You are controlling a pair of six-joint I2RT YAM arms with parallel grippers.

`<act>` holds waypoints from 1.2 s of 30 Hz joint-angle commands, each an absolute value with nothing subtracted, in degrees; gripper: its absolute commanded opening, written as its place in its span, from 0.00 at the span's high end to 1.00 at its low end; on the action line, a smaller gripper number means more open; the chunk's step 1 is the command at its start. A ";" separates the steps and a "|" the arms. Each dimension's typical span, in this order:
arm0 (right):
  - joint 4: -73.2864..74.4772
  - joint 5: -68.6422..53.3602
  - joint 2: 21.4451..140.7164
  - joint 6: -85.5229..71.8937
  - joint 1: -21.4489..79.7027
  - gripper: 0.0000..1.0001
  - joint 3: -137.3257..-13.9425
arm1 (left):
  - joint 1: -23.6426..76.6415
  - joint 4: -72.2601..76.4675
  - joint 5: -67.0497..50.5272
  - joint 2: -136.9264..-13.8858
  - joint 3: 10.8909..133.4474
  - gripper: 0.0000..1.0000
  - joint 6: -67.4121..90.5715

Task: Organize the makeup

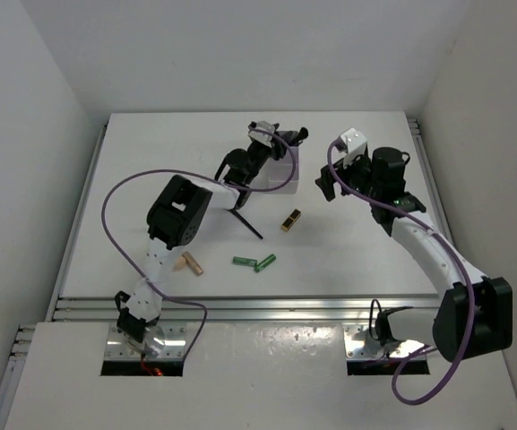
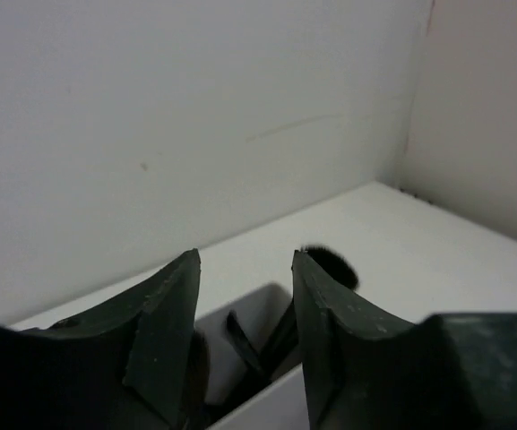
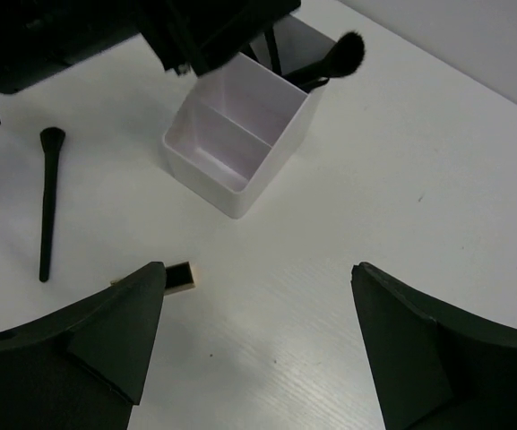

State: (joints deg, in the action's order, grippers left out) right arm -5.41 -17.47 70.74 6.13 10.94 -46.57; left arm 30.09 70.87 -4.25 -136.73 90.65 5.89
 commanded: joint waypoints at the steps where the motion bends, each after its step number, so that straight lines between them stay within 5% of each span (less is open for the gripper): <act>1: -0.36 -20.65 72.68 7.30 10.72 0.13 -53.16 | 29.27 74.54 -8.61 -130.35 86.41 0.46 8.26; 10: 19.94 -19.68 81.98 12.76 16.08 0.12 -64.95 | 26.28 55.85 -3.88 -116.47 90.87 0.36 5.45; 17: 28.38 -19.87 98.22 10.82 25.02 0.18 -78.02 | 22.42 16.14 18.26 -103.28 98.34 0.34 4.91; 20: 39.25 -18.55 110.69 8.71 28.72 0.23 -100.36 | 17.77 -7.29 21.27 -98.03 98.35 0.33 8.69; 24: 46.67 -14.42 124.71 7.30 33.29 0.26 -113.44 | 9.25 -20.18 20.75 -89.25 90.02 0.31 14.75; 28: 41.07 -11.78 128.05 7.21 37.17 0.26 -111.63 | -1.46 -23.99 17.32 -79.38 73.79 0.29 16.34; 36: 38.85 -2.91 137.28 4.66 41.57 0.28 -113.73 | -3.52 -24.00 20.74 -69.97 57.84 0.26 14.06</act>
